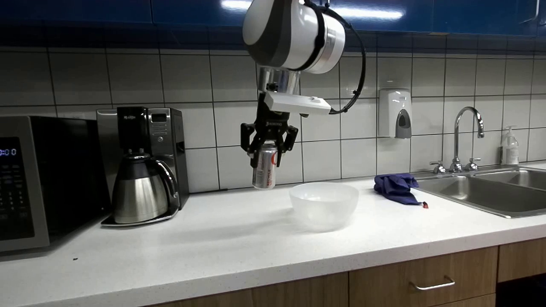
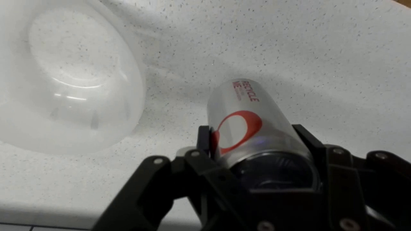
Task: Remove the can from the bowl.
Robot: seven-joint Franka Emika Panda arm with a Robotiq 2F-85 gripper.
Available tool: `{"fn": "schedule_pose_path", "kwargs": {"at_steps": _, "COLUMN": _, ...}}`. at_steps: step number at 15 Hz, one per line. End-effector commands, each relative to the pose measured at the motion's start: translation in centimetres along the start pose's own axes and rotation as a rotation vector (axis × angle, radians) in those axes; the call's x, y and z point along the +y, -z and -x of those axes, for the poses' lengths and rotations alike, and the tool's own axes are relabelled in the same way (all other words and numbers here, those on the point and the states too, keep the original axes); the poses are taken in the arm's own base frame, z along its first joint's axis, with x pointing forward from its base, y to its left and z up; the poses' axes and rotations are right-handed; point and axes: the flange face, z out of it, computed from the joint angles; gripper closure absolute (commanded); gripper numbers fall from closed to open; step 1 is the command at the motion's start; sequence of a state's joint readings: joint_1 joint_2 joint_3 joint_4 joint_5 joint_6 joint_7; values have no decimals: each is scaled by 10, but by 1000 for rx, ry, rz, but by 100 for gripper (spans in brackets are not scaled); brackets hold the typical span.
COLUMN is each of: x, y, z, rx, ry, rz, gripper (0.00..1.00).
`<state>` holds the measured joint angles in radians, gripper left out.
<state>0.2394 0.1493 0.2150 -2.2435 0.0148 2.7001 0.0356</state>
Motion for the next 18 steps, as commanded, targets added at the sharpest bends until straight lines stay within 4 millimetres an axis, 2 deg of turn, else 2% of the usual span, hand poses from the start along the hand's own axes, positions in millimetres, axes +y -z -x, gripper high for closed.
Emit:
{"fn": "schedule_pose_path", "kwargs": {"at_steps": 1, "x": -10, "y": -15, "z": 1, "rx": -1, "ry": 11, "rz": -27, "gripper": 61}}
{"fn": "schedule_pose_path", "kwargs": {"at_steps": 9, "x": -12, "y": -63, "z": 5, "rx": -32, "ry": 46, "rz": -54, "gripper": 61}}
{"fn": "schedule_pose_path", "kwargs": {"at_steps": 18, "x": -20, "y": -96, "z": 8, "rx": -74, "ry": 87, "rz": -56, "gripper": 61}}
